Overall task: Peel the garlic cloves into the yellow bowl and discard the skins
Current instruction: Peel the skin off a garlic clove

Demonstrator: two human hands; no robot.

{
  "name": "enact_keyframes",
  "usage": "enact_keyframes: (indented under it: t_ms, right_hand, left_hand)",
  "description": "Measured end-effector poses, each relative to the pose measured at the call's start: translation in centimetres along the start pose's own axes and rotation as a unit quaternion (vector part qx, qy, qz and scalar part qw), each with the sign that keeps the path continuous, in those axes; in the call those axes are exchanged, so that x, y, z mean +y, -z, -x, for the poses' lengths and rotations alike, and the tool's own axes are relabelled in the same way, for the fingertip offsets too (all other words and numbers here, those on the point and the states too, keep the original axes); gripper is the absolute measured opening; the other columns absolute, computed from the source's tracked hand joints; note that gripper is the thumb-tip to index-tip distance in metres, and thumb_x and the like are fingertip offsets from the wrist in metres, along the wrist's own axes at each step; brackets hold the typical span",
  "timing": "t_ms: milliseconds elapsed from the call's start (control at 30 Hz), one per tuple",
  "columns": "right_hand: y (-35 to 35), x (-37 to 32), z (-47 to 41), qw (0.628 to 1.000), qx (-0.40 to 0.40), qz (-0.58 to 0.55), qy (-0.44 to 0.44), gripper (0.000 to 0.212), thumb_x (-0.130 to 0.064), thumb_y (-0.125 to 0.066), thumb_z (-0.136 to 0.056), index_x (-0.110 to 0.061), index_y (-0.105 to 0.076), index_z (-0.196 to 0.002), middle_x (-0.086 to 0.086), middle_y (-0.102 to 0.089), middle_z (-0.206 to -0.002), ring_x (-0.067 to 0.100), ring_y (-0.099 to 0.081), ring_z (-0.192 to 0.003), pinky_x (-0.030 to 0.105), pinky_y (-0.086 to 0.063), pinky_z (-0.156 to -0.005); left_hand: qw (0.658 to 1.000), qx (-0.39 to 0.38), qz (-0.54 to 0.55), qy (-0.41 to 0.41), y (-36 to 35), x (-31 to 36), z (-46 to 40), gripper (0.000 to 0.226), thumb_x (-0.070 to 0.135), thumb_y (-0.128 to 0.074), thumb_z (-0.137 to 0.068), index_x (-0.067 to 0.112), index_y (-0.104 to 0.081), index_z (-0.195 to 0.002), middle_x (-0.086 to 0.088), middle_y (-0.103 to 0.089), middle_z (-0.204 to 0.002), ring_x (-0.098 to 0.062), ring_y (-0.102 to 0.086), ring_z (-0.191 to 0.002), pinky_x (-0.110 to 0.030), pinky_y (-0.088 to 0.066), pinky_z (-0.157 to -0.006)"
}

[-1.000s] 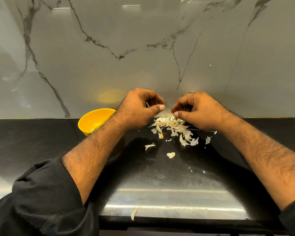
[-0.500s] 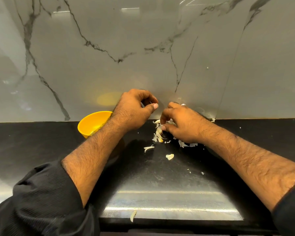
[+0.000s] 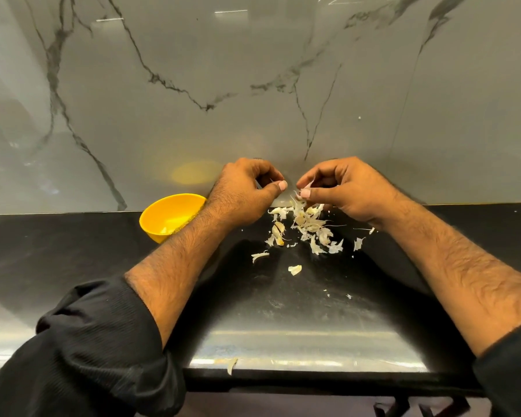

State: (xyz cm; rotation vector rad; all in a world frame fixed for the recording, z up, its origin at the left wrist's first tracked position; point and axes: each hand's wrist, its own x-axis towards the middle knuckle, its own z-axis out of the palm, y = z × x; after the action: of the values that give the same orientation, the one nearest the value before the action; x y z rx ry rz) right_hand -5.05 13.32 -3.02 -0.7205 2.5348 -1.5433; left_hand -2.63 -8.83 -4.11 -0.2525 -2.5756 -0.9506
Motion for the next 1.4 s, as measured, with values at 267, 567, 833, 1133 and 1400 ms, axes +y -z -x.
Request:
enact_keyframes:
  t_ms: [267,567,833,1133,1400]
  right_hand:
    - [0.9,1.5,1.2,0.999,0.005,0.034,-0.035,0.009,-0.017,-0.081,-0.090,-0.021,-0.081,-0.098,-0.002,-0.079,-0.090,0.019,-0.076,-0.091,0.031,-0.063,-0.078]
    - [1.3,1.9,0.5,0.998,-0.019,0.043,-0.048,0.007,-0.013,-0.073,-0.098,-0.015,-0.080,-0.097,-0.005,-0.076,-0.080,0.003,-0.062,-0.063,0.024,-0.056,-0.064]
    - [1.0,1.8,0.4,0.999,0.004,0.019,-0.038,0.012,-0.012,-0.073,-0.097,-0.018,-0.081,-0.103,0.001,-0.078,-0.082,0.010,-0.068,-0.066,0.015,-0.050,-0.055]
    - [1.1,1.4,0.7,0.999,-0.010,0.024,-0.036,0.026,0.000,-0.076,-0.091,-0.019,-0.078,-0.109,-0.001,-0.081,-0.097,0.011,-0.078,-0.091,0.021,-0.060,-0.073]
    - [2.2,1.6,0.6,0.989,0.040,0.138,-0.038,0.016,-0.022,-0.090,-0.079,-0.027,-0.081,-0.091,-0.010,-0.079,-0.086,0.008,-0.075,-0.088,0.032,-0.059,-0.088]
  left_hand:
    - [0.999,-0.029,0.041,0.002,-0.9,1.5,-1.7,0.009,0.032,-0.074,-0.100,0.024,-0.076,-0.100,0.008,-0.074,-0.085,-0.007,-0.071,-0.078,-0.034,-0.064,-0.076]
    - [0.999,-0.011,0.026,-0.021,-0.2,0.1,-1.9,0.009,0.035,-0.071,-0.101,0.027,-0.076,-0.099,0.010,-0.074,-0.085,-0.009,-0.072,-0.079,-0.041,-0.066,-0.080]
    - [0.998,-0.014,0.051,-0.039,-0.5,0.9,-0.9,0.014,0.035,-0.073,-0.100,0.022,-0.077,-0.101,0.007,-0.075,-0.083,-0.007,-0.072,-0.074,-0.033,-0.065,-0.075]
    - [0.997,-0.029,0.055,-0.033,-0.8,0.9,-0.7,0.015,0.034,-0.075,-0.099,0.020,-0.077,-0.103,0.005,-0.076,-0.084,-0.007,-0.073,-0.074,-0.031,-0.065,-0.073]
    - [0.997,-0.033,0.064,-0.040,-0.9,0.7,-0.7,0.017,0.036,-0.076,-0.097,0.020,-0.078,-0.101,0.005,-0.077,-0.082,-0.003,-0.072,-0.069,-0.029,-0.064,-0.070]
